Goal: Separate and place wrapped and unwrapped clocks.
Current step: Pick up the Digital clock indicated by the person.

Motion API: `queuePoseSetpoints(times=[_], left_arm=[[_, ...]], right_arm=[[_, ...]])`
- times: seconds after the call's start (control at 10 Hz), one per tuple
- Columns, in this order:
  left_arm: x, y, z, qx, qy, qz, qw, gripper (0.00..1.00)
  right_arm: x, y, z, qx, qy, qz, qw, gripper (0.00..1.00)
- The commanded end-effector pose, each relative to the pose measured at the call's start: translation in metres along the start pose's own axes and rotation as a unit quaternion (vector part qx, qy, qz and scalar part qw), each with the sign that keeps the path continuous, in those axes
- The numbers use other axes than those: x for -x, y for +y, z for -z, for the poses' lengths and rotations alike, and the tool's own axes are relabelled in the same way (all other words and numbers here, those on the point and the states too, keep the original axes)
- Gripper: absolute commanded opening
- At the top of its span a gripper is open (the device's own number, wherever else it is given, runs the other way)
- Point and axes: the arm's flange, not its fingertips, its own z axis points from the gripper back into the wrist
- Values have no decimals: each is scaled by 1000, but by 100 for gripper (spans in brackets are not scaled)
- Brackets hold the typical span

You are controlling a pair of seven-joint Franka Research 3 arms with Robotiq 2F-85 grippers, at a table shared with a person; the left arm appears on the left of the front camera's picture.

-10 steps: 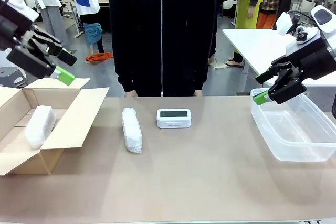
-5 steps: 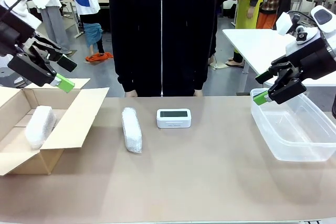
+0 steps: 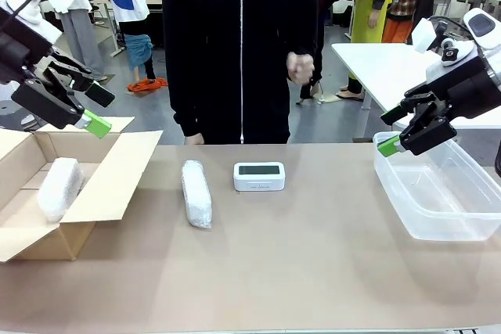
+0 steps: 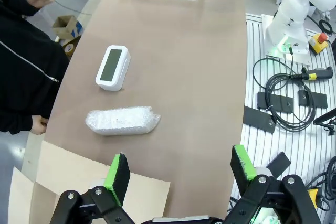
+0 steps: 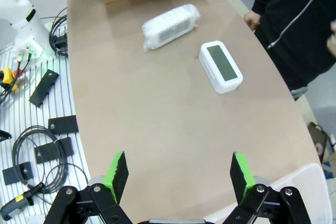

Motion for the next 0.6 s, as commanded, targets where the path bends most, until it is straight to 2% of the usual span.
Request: queuePoseSetpoints(times=[0.0, 0.5], left_arm=[[1, 1, -1, 4, -5, 0, 1000, 100], [1, 1, -1, 4, -5, 0, 1000, 100]], right_arm=[[0, -3, 3, -12, -15, -5, 1000, 100], [0, -3, 3, -12, -15, -5, 1000, 100]])
